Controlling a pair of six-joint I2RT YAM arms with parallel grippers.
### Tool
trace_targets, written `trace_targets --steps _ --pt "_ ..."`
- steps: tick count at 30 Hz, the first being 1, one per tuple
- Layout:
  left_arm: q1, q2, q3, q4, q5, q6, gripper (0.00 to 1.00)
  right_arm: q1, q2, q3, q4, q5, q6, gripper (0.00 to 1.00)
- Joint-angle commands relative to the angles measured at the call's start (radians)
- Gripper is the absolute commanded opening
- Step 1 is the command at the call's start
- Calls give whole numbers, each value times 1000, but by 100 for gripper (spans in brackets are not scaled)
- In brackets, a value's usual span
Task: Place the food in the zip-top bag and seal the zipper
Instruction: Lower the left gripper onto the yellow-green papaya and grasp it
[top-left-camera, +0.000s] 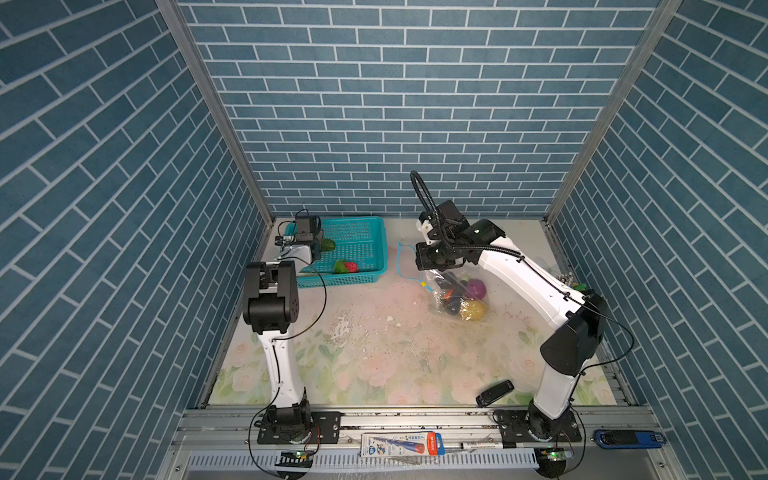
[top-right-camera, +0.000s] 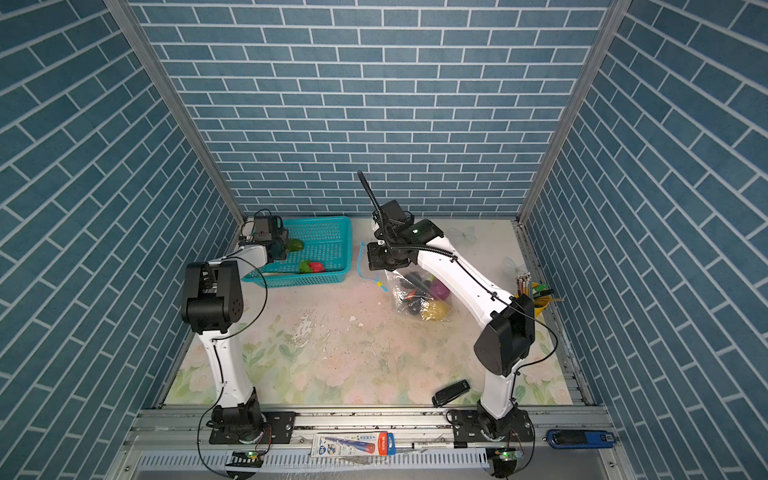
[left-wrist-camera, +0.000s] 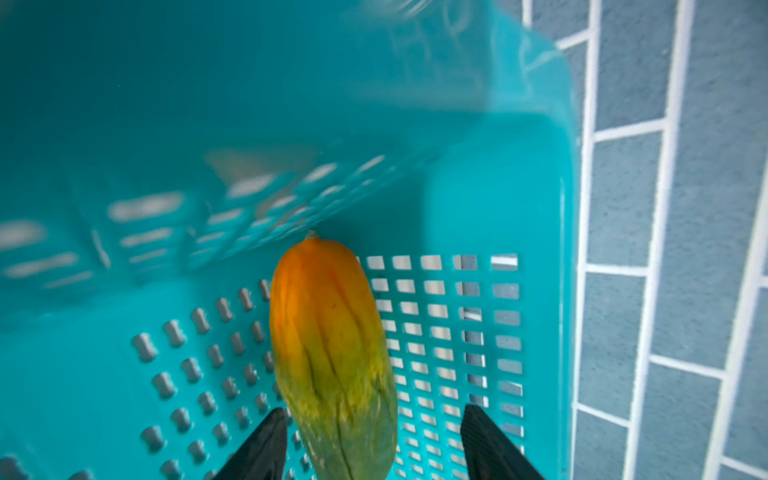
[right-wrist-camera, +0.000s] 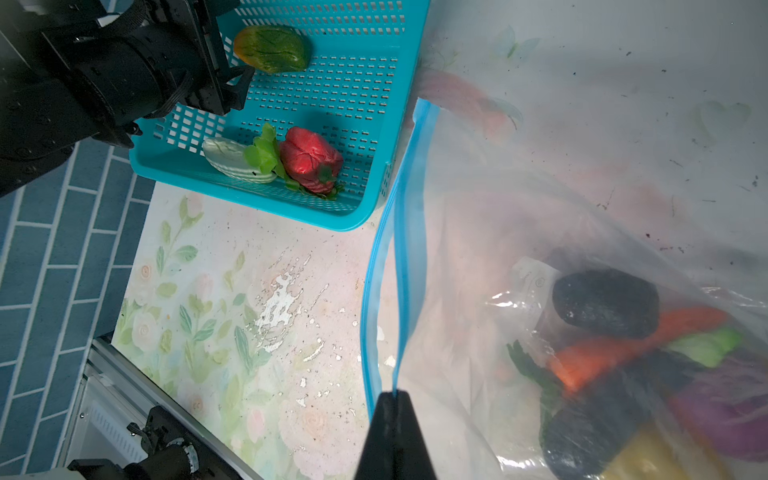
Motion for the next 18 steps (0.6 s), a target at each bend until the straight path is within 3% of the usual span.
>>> trace_targets --steps 1,18 --pt "7 51 16 -56 24 -7 68 -5 16 45 -6 -11 -10 0" --pt "7 57 12 -145 32 -2 66 -7 12 23 5 -18 -7 0"
